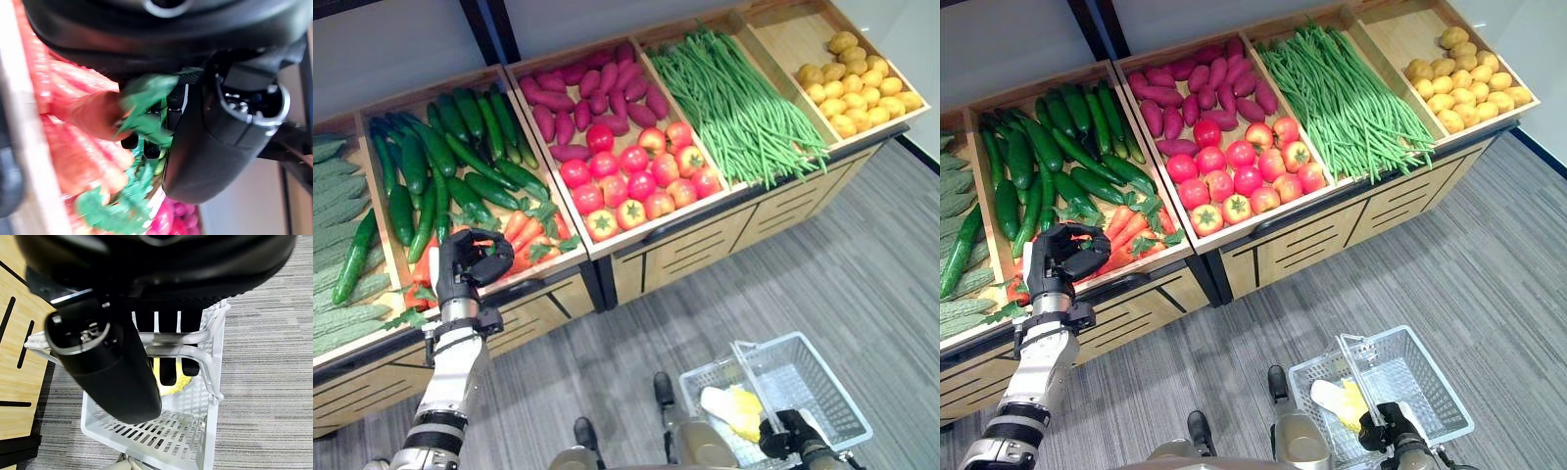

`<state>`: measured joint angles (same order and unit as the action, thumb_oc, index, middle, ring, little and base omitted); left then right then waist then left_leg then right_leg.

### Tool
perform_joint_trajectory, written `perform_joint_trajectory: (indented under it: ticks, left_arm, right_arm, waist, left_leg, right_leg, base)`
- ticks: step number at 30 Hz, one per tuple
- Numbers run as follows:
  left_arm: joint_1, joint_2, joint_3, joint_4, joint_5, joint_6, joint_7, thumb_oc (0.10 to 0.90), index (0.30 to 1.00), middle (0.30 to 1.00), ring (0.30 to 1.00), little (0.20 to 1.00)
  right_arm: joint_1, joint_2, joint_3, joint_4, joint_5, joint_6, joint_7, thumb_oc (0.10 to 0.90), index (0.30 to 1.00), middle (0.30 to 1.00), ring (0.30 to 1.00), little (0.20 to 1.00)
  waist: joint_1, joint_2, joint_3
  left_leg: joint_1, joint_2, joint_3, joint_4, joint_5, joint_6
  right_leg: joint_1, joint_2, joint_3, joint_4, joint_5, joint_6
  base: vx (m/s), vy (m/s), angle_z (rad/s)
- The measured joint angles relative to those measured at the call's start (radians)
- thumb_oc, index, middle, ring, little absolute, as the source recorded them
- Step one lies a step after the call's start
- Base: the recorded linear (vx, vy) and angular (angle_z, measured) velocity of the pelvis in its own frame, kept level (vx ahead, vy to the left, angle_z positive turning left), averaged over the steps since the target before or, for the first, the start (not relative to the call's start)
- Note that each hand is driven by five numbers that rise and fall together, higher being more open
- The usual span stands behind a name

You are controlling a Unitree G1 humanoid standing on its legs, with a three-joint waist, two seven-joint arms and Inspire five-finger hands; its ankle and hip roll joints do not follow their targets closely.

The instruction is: Get the vegetables into the basket

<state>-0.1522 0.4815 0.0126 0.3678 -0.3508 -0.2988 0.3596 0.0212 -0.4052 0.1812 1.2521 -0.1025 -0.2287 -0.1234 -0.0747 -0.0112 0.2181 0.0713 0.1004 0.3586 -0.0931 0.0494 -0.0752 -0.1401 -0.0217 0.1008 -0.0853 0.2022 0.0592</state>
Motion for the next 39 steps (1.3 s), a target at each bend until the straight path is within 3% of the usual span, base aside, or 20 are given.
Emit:
perform_joint_trajectory:
  ticks: [6,19,20,21,22,23,24,25,27,31,35,39]
  left_arm:
    - [-0.098,0.061,0.002,0.000,0.037,0.001,0.062,0.400,0.300,0.300,0.300,0.300]
    - [-0.127,0.066,0.003,0.001,0.037,-0.002,0.078,0.400,0.300,0.300,0.300,0.300]
    - [-0.127,0.067,0.003,0.001,0.042,-0.002,0.078,0.551,0.511,0.511,0.511,0.511]
    - [-0.127,0.077,0.001,0.006,0.074,-0.001,0.079,0.900,1.000,1.000,1.000,1.000]
    - [-0.126,0.123,-0.015,0.020,0.150,0.011,0.082,0.900,1.000,1.000,1.000,1.000]
    - [-0.119,0.358,-0.103,0.037,0.418,0.079,0.080,0.900,1.000,1.000,1.000,1.000]
    - [-0.105,0.509,-0.162,0.026,0.645,0.104,0.093,0.900,1.000,1.000,1.000,1.000]
    - [-0.096,0.540,-0.149,0.020,0.782,0.117,0.114,0.900,1.000,1.000,1.000,1.000]
    - [-0.090,0.504,-0.131,0.037,0.868,0.147,0.134,0.900,1.000,1.000,1.000,1.000]
    - [-0.084,0.454,-0.146,0.085,0.970,0.185,0.130,0.900,1.000,1.000,1.000,1.000]
    - [-0.066,0.413,-0.174,0.092,1.011,0.209,0.099,0.900,1.000,1.000,1.000,1.000]
    - [-0.076,0.358,-0.220,0.248,1.018,0.234,0.099,0.900,1.000,1.000,1.000,1.000]
  right_arm:
    - [0.000,0.000,0.002,-0.002,0.000,0.000,0.001,0.400,0.300,0.300,0.300,0.300]
    - [-0.001,0.000,0.004,-0.003,0.000,0.000,0.005,0.400,0.300,0.300,0.300,0.300]
    - [-0.001,0.000,0.004,-0.003,0.000,0.000,0.005,0.400,0.300,0.300,0.300,0.300]
    - [-0.001,0.000,0.004,-0.004,0.000,0.000,0.005,0.400,0.300,0.300,0.300,0.300]
    - [-0.003,-0.001,0.004,-0.004,0.000,0.000,0.007,0.400,0.300,0.300,0.300,0.300]
    - [-0.004,-0.002,0.004,-0.004,0.000,-0.002,0.008,0.400,0.300,0.300,0.300,0.300]
    - [0.002,-0.007,0.001,-0.007,0.000,-0.005,0.004,0.400,0.300,0.300,0.300,0.300]
    - [0.023,-0.020,-0.003,-0.003,0.000,-0.005,-0.007,0.400,0.300,0.300,0.300,0.300]
    - [0.025,-0.026,-0.003,0.018,0.000,-0.005,-0.010,0.400,0.300,0.300,0.300,0.300]
    - [0.014,-0.025,0.002,0.016,-0.001,-0.007,-0.009,0.400,0.300,0.300,0.300,0.300]
    - [0.009,-0.024,0.002,0.016,-0.001,-0.007,-0.008,0.400,0.300,0.300,0.300,0.300]
    - [-0.009,-0.022,0.009,0.016,-0.001,-0.007,-0.007,0.400,0.300,0.300,0.300,0.300]
  waist:
    - [-0.001,-0.002,-0.001]
    - [-0.002,-0.005,-0.002]
    - [-0.002,-0.006,-0.002]
    - [-0.002,-0.007,-0.001]
    - [-0.002,-0.007,-0.001]
    - [-0.005,-0.014,0.000]
    - [-0.003,-0.017,-0.001]
    - [0.008,-0.005,-0.008]
    - [0.027,0.004,-0.012]
    - [0.030,0.000,-0.013]
    - [0.028,-0.002,-0.012]
    - [0.004,-0.002,-0.011]
  left_leg:
    - [0.000,0.000,0.003,0.000,0.000,0.000]
    - [0.000,0.000,0.005,0.000,-0.002,0.000]
    - [0.000,-0.001,0.005,0.000,-0.002,0.000]
    - [0.000,-0.001,0.006,0.000,-0.002,0.000]
    - [0.000,0.000,0.006,-0.001,-0.003,0.000]
    - [-0.002,0.003,0.010,-0.001,-0.002,-0.003]
    - [-0.005,0.005,0.010,0.000,-0.003,-0.005]
    - [-0.007,0.002,0.009,0.000,-0.004,-0.004]
    - [-0.007,-0.002,0.007,0.000,-0.006,-0.002]
    - [-0.008,-0.004,0.004,0.000,-0.006,-0.001]
    - [-0.010,-0.002,0.004,0.000,-0.005,-0.001]
    - [-0.011,-0.002,0.007,0.000,-0.006,-0.001]
  right_leg:
    - [-0.001,0.001,0.002,0.000,0.000,0.000]
    - [-0.002,0.001,0.004,0.000,0.000,0.000]
    - [-0.002,0.001,0.005,0.000,0.000,0.000]
    - [-0.003,0.001,0.005,0.000,0.000,0.000]
    - [-0.003,0.001,0.005,0.000,0.000,0.000]
    - [-0.005,0.005,0.008,0.000,0.002,-0.002]
    - [-0.010,0.006,0.007,0.000,0.002,-0.002]
    - [-0.011,0.003,0.006,0.000,0.000,-0.001]
    - [-0.010,0.000,0.006,0.000,0.000,0.000]
    - [-0.009,-0.003,0.003,0.000,-0.001,0.002]
    - [-0.012,-0.001,0.002,0.000,-0.001,0.001]
    - [-0.015,0.000,0.005,0.000,-0.002,0.001]
  base:
    - [0.00,0.000,0.00]
    - [0.00,0.000,0.00]
    - [0.00,0.000,0.00]
    - [0.00,0.000,0.00]
    - [0.00,0.016,-0.05]
    - [0.00,0.012,-0.05]
    - [0.00,0.000,0.00]
    - [0.00,0.007,0.04]
    - [0.00,0.007,0.02]
    - [0.00,0.001,0.01]
    - [0.00,0.000,0.00]
    - [0.00,-0.001,-0.01]
